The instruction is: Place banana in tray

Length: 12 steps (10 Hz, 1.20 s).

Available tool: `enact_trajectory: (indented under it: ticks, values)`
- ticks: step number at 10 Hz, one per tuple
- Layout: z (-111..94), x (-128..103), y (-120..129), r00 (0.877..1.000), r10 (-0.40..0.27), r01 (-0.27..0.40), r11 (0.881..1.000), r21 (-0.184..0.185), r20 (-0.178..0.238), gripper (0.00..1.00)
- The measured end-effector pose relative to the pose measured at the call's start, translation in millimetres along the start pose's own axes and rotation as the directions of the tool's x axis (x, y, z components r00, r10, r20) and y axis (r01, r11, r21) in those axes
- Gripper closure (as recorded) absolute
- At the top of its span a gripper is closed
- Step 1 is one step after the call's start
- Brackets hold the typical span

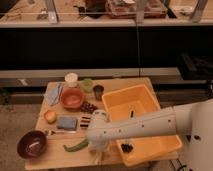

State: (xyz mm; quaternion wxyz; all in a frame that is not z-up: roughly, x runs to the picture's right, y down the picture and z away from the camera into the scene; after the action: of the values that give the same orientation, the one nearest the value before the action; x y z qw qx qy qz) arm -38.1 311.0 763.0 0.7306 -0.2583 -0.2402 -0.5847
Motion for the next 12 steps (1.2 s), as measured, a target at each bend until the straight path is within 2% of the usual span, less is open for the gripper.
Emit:
enact_trajectory:
  ticks: [1, 3, 4, 5, 7, 8, 10, 12]
  values:
    - [1, 2, -1, 1.000, -0.002, 0.002, 1.000, 0.005, 0.003, 0.55]
    - [1, 3, -3, 1.000, -0.004, 0.004, 1.000, 0.018, 0.009, 0.55]
    - [-1, 5, -6, 1.000, -0.007, 0.007, 0.999, 0.039, 0.007, 0.55]
    - [-10, 10, -7, 1.000, -0.002, 0.003, 0.996, 0.089, -0.010, 0.55]
    - [-21, 14, -7, 1.000, 0.012, -0.009, 0.989, 0.147, -0.021, 0.55]
    - [-24, 15, -8, 1.000, 0.014, -0.010, 0.986, 0.166, -0.027, 0.56]
    - [-25, 19, -15, 1.000, -0.012, 0.015, 0.988, 0.156, -0.018, 0.67]
    - [-23, 16, -31, 0.999, -0.049, 0.049, 0.990, 0.132, -0.001, 0.89]
